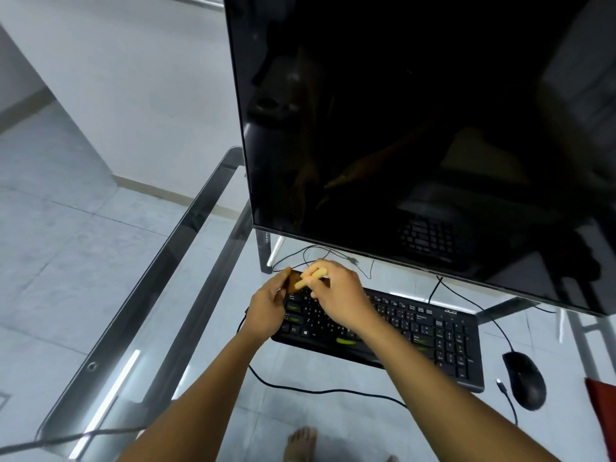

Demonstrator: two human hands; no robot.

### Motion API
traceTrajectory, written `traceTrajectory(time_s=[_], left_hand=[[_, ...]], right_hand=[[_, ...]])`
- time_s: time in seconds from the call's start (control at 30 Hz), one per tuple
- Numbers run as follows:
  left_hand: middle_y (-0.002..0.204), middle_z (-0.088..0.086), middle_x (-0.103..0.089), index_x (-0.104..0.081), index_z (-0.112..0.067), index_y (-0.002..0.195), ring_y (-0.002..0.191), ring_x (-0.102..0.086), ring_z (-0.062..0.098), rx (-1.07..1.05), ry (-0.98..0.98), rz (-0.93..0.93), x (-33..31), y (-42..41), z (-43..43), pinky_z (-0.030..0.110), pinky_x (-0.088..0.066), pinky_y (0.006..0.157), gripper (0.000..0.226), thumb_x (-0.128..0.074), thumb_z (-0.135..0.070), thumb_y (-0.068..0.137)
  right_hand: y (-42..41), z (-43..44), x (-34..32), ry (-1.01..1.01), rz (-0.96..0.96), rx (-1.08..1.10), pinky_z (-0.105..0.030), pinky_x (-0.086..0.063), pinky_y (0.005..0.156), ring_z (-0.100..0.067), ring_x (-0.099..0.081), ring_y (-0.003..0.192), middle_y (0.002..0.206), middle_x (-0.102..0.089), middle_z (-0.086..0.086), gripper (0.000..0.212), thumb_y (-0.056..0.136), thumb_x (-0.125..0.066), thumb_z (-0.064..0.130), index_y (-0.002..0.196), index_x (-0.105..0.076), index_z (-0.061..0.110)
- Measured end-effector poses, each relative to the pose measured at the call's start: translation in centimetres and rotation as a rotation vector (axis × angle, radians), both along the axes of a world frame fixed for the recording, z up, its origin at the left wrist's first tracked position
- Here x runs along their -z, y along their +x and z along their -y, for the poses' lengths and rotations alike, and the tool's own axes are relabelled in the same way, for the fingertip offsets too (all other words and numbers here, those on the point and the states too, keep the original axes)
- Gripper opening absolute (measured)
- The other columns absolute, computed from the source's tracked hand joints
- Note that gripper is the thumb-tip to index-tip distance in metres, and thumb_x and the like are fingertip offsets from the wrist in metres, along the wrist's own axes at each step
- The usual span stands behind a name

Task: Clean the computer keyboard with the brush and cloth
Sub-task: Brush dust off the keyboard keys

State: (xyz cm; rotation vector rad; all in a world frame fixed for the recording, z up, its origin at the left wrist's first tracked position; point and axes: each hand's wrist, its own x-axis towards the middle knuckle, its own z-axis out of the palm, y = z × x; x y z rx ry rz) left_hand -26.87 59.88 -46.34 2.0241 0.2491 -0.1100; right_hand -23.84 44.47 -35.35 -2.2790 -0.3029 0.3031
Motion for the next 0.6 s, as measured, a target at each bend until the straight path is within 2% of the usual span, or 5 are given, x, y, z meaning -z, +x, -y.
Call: traceTrajectory(time_s=[0.1, 0.23, 0.4, 0.47, 0.6], left_hand=[[0.136, 0.001, -0.057, -0.045, -0.025, 0.143, 0.123, -0.055, 0.018, -0.010, -0.057, -0.017, 0.2, 0.0, 0.0, 0.038, -0.044, 0.106, 0.058, -0.039, 0.007, 0.095], [0.139, 0.003, -0.054, -0.044, -0.020, 0.144, 0.128, -0.050, 0.019, -0.004, -0.036, 0.009, 0.2, 0.0, 0.0, 0.032, -0.039, 0.109, 0.054, -0.039, 0.007, 0.097], [0.139, 0.002, -0.054, -0.046, -0.025, 0.143, 0.124, -0.053, 0.020, -0.029, -0.076, -0.031, 0.2, 0.1, 0.0, 0.039, -0.046, 0.104, 0.053, -0.039, 0.003, 0.098], [0.140, 0.002, -0.053, -0.045, -0.025, 0.143, 0.125, -0.052, 0.020, -0.020, -0.061, -0.024, 0.1, 0.0, 0.0, 0.039, -0.046, 0.104, 0.053, -0.039, 0.003, 0.099], [0.136, 0.001, -0.056, -0.044, -0.028, 0.142, 0.120, -0.056, 0.021, -0.028, -0.092, -0.054, 0.1, 0.1, -0.1, 0.039, -0.049, 0.101, 0.053, -0.039, 0.002, 0.099]], right_hand=[[0.5, 0.3, 0.0, -0.038, 0.129, 0.138, -0.012, -0.042, 0.062, -0.009, -0.057, 0.079, 0.097, -0.061, 0.010, 0.012, 0.095, -0.055, 0.020, 0.091, -0.065, 0.026], [0.3, 0.8, -0.3, 0.099, -0.140, 0.102, -0.020, -0.049, 0.059, -0.010, -0.065, 0.072, 0.083, -0.073, 0.011, 0.011, 0.096, -0.054, 0.024, 0.089, -0.061, 0.023], [0.4, 2.8, -0.6, 0.173, -0.102, 0.262, -0.011, -0.045, 0.062, 0.002, -0.060, 0.071, 0.085, -0.070, 0.011, 0.015, 0.096, -0.054, 0.019, 0.085, -0.062, 0.027], [0.0, 3.3, -0.5, 0.232, -0.290, 0.240, -0.022, -0.056, 0.068, -0.004, -0.065, 0.074, 0.079, -0.074, 0.012, 0.010, 0.097, -0.055, 0.020, 0.091, -0.063, 0.022], [0.1, 5.5, -0.2, 0.338, -0.211, 0.509, -0.033, -0.058, 0.077, -0.017, -0.070, 0.080, 0.078, -0.072, 0.004, 0.008, 0.096, -0.056, 0.018, 0.092, -0.064, 0.019]])
